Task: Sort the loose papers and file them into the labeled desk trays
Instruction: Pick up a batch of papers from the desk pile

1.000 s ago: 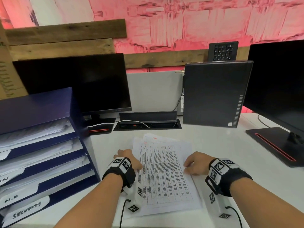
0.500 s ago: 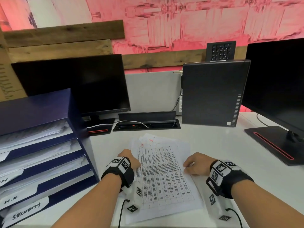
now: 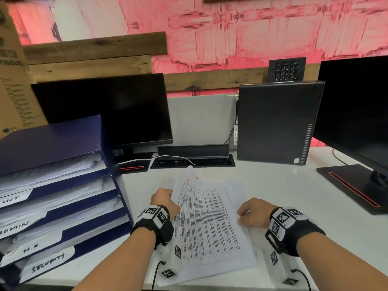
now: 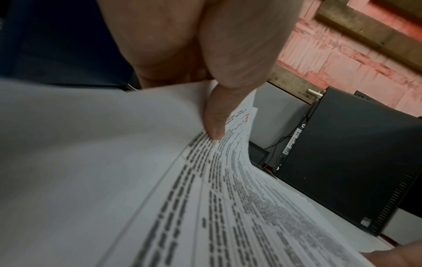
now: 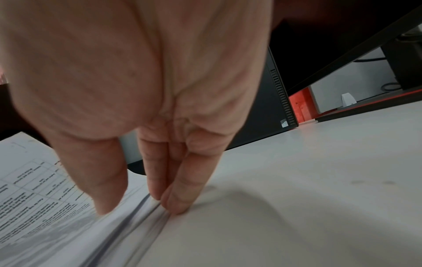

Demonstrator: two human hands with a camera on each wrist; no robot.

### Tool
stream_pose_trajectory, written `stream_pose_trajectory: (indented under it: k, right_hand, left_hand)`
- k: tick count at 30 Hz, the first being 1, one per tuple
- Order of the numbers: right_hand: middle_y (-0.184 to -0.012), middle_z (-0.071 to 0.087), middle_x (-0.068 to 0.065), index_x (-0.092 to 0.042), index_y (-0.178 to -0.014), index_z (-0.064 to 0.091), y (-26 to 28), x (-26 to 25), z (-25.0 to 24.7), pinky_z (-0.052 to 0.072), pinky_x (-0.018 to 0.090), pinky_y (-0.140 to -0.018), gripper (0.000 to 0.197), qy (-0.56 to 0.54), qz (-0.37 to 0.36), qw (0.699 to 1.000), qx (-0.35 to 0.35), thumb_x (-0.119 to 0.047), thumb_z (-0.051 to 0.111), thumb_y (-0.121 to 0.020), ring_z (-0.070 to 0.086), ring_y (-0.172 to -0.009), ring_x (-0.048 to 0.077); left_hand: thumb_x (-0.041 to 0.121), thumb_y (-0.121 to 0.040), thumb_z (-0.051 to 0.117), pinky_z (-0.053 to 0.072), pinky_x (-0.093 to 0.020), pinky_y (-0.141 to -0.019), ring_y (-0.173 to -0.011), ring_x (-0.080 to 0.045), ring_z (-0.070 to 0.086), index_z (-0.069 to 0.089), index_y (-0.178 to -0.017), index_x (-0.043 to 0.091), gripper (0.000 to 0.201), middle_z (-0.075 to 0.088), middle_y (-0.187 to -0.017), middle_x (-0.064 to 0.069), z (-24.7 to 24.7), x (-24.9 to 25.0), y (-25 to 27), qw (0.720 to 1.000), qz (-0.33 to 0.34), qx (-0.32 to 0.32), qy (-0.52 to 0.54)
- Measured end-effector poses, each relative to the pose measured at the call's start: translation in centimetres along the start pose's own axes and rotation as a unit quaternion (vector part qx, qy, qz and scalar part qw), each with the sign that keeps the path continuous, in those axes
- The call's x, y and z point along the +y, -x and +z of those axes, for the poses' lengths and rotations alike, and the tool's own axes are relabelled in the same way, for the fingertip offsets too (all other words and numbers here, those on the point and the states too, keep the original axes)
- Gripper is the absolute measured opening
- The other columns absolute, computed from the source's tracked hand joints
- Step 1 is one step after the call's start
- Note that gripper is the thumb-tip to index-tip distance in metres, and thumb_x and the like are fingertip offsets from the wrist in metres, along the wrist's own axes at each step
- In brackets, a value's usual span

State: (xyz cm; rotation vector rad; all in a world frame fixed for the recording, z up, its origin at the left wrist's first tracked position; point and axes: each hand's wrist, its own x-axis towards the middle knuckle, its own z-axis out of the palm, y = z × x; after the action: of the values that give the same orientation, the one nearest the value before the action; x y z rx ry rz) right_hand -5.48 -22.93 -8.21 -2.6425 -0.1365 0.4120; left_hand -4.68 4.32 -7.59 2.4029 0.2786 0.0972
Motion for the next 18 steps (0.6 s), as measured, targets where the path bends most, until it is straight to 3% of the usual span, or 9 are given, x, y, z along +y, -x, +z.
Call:
stream_pose_trajectory:
  k: [3, 7, 11, 14, 18]
  right_hand:
    - [-0.127, 0.057, -0.003, -0.018, -0.125, 0.059, 0.4, -0.2, 0.1, 0.039, 0.022, -0.100, 0.042, 0.010, 0.000, 1.000, -0.003, -0.034, 0.064, -0.086, 0.053, -0.115, 0.012]
    - [-0.127, 0.057, -0.002, -0.017, -0.125, 0.059, 0.7, -0.5, -0.1, 0.039, 0.022, -0.100, 0.042, 0.014, 0.002, 1.000, -0.004, -0.034, 0.063, -0.087, 0.053, -0.115, 0.014]
    - [-0.134, 0.052, 0.003, -0.012, -0.130, 0.054, 0.9, -0.7, -0.1, 0.036, 0.026, -0.103, 0.047, -0.002, 0.013, 1.000, 0.004, -0.034, 0.061, -0.089, 0.049, -0.123, 0.018]
    - [-0.145, 0.041, 0.005, -0.012, -0.144, 0.029, 0.7, -0.6, 0.0, 0.034, 0.030, -0.107, 0.072, -0.077, 0.046, 0.996, 0.020, -0.038, 0.064, -0.087, 0.043, -0.130, 0.021]
    - [-0.145, 0.038, 0.010, -0.006, -0.147, 0.013, 0.6, -1.1, -0.4, 0.039, 0.037, -0.106, 0.090, -0.255, 0.037, 0.963, 0.084, -0.031, 0.071, -0.082, 0.041, -0.131, 0.027]
  left_hand:
    - [0.006, -0.075, 0.070, 0.054, -0.023, -0.062, -0.077, -0.019, 0.067, 0.071, -0.081, 0.012, 0.009, 0.071, -0.083, -0.003, -0.2, 0.0, 0.5, 1.000, -0.006, -0.009, 0.017]
    - [0.004, -0.079, 0.069, 0.047, -0.021, -0.062, -0.075, -0.018, 0.061, 0.061, -0.067, 0.022, 0.023, 0.061, -0.070, 0.006, -0.4, 0.1, 1.1, 0.998, -0.005, -0.005, 0.058]
    - [0.001, -0.081, 0.066, 0.045, -0.022, -0.067, -0.076, -0.019, 0.058, 0.057, -0.065, 0.021, 0.028, 0.058, -0.071, 0.005, -0.7, 0.2, 1.5, 0.996, -0.006, 0.000, 0.087]
    - [-0.002, -0.080, 0.068, 0.047, -0.026, -0.075, -0.088, -0.024, 0.063, 0.059, -0.070, 0.023, 0.029, 0.062, -0.078, 0.002, -1.3, -0.3, 1.5, 0.990, -0.008, 0.000, 0.141]
    - [-0.006, -0.080, 0.069, 0.048, -0.027, -0.080, -0.097, -0.024, 0.065, 0.069, -0.098, 0.010, 0.024, 0.070, -0.097, -0.007, -2.9, -0.5, 2.7, 0.968, 0.007, 0.005, 0.251]
